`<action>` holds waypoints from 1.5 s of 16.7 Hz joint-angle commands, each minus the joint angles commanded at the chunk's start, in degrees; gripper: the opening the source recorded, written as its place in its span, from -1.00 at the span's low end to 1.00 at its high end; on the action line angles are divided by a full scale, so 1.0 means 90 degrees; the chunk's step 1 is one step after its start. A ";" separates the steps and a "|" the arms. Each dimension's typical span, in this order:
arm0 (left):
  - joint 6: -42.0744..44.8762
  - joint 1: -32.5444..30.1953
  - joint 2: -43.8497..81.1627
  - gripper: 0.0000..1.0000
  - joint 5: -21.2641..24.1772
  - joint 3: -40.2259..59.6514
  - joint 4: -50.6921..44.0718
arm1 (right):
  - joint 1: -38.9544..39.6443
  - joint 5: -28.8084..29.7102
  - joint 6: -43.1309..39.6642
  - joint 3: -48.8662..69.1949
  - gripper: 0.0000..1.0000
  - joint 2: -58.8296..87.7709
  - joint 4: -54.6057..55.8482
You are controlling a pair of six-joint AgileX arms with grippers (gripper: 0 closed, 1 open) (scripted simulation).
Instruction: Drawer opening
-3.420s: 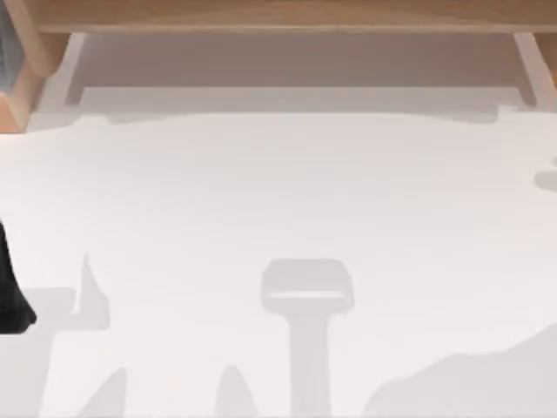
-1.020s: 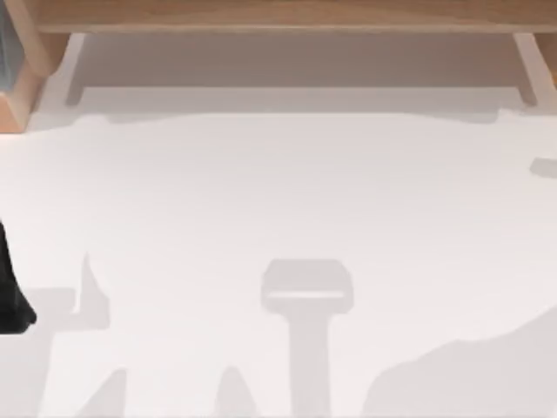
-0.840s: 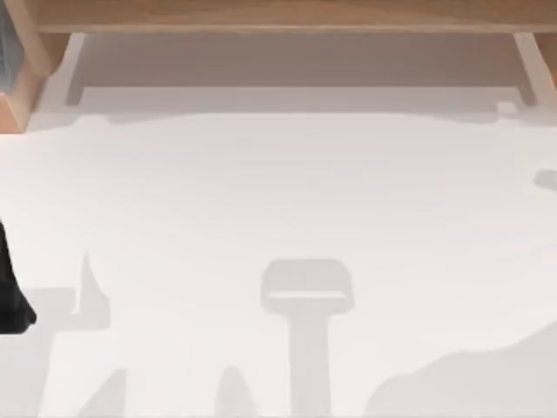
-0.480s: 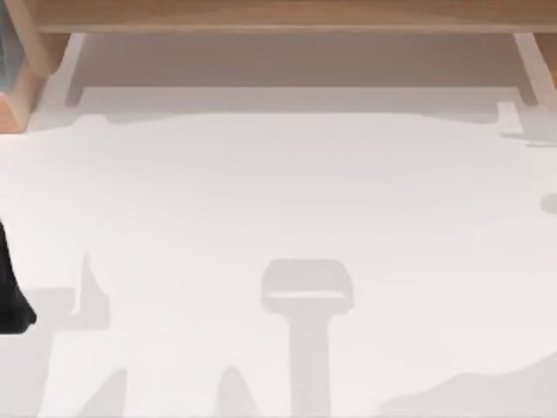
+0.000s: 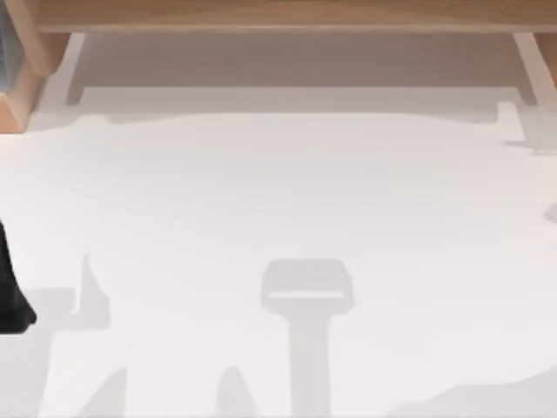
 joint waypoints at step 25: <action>0.0000 0.0000 0.0000 1.00 0.0000 0.0000 0.0000 | -0.1231 -0.1242 -0.0010 -0.2642 -0.70 -0.0999 0.1664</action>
